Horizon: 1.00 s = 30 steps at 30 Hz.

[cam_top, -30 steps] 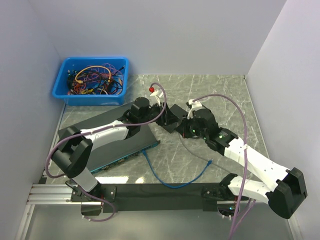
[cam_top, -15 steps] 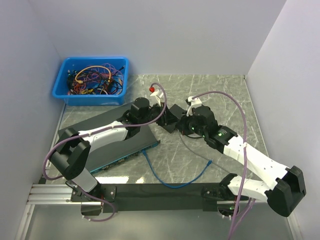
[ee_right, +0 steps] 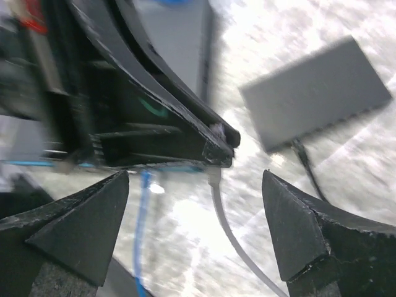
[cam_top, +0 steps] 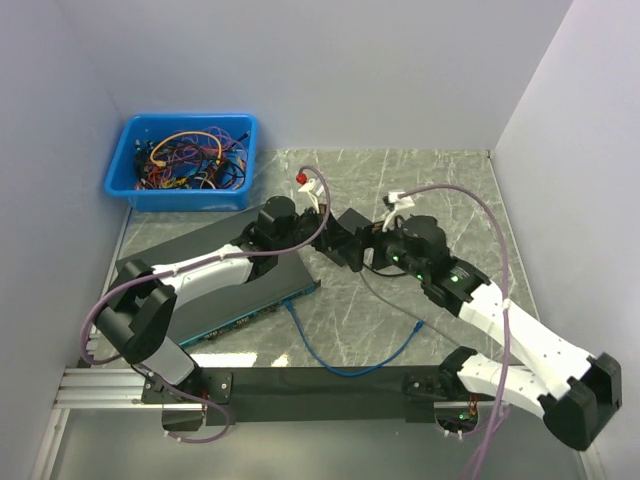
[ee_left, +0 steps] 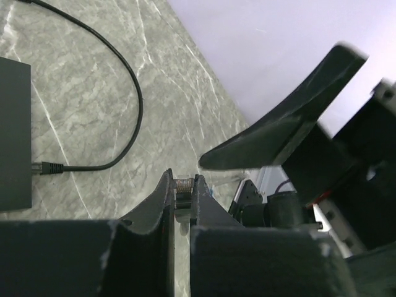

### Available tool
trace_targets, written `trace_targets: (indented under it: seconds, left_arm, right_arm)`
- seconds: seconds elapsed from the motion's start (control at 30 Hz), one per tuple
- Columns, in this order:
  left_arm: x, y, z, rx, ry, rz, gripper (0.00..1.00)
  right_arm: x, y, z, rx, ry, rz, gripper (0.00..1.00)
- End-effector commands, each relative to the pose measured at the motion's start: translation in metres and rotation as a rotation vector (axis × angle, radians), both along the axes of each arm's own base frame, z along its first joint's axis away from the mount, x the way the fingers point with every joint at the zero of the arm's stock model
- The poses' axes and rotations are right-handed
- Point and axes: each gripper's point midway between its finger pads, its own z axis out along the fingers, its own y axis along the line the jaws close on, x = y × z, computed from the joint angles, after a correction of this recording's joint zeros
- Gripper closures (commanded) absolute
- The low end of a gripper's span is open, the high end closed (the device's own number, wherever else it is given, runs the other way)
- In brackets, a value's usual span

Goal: Insert the plug into the switch port

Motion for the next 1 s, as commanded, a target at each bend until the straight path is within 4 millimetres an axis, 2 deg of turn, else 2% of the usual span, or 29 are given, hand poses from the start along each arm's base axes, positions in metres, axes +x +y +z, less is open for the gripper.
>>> trace_targets:
  seconds: [0.0,0.03,0.1,0.13,0.2,0.23,0.27,0.3,0.43,0.47,0.6,0.67,0.73,0.77,0.8,0.83,0.97]
  left_arm:
    - [-0.014,0.004,0.028,-0.046,-0.097,-0.034,0.99]
    - [-0.015,0.004,0.034,-0.068,-0.121,-0.041,1.0]
    - [-0.021,0.009,0.04,-0.095,-0.139,-0.067,1.0]
    - [-0.021,0.012,0.042,-0.109,-0.147,-0.071,0.99]
    - [-0.032,0.016,0.053,-0.173,-0.178,-0.122,0.99]
    - [-0.033,0.021,0.057,-0.197,-0.187,-0.131,0.99]
    - [-0.038,0.025,0.065,-0.244,-0.231,-0.152,0.99]
    - [-0.045,0.027,0.066,-0.268,-0.211,-0.189,0.99]
    - [-0.049,0.04,0.066,-0.336,-0.216,-0.237,0.99]
    - [-0.052,0.043,0.075,-0.388,-0.236,-0.254,0.99]
    - [-0.063,0.05,0.08,-0.462,-0.244,-0.318,0.99]
    - [-0.065,0.049,0.077,-0.481,-0.204,-0.341,1.0]
    - [-0.07,0.053,0.084,-0.525,-0.243,-0.371,0.99]
    - [-0.069,0.052,0.079,-0.537,-0.199,-0.379,0.99]
    - [-0.072,0.054,0.085,-0.562,-0.232,-0.394,1.0]
    - [-0.071,0.053,0.08,-0.567,-0.193,-0.407,1.0]
    - [-0.072,0.054,0.08,-0.594,-0.19,-0.421,0.99]
  right_arm:
    - [-0.003,0.008,0.06,0.226,-0.148,0.088,0.06]
    - [-0.007,0.009,0.056,0.255,-0.139,0.127,0.05]
    - [-0.014,0.009,0.068,0.347,-0.153,0.205,0.08]
    - [-0.018,0.01,0.06,0.365,-0.136,0.229,0.11]
    - [-0.018,0.008,0.068,0.42,-0.149,0.259,0.19]
    - [-0.028,0.011,0.062,0.437,-0.131,0.316,0.21]
    - [-0.031,0.012,0.07,0.471,-0.149,0.343,0.27]
    - [-0.033,0.011,0.07,0.48,-0.15,0.355,0.3]
    - [-0.05,0.016,0.072,0.501,-0.154,0.449,0.46]
    - [-0.05,0.016,0.07,0.496,-0.149,0.449,0.47]
    - [-0.048,0.016,0.066,0.486,-0.137,0.445,0.5]
    - [-0.047,0.018,0.062,0.488,-0.12,0.455,0.51]
    - [-0.044,0.019,0.059,0.49,-0.107,0.454,0.52]
    - [-0.044,0.02,0.058,0.489,-0.105,0.455,0.52]
    - [-0.042,0.021,0.056,0.489,-0.098,0.452,0.52]
    - [-0.041,0.021,0.056,0.489,-0.098,0.452,0.52]
    - [-0.035,0.021,0.05,0.47,-0.084,0.43,0.53]
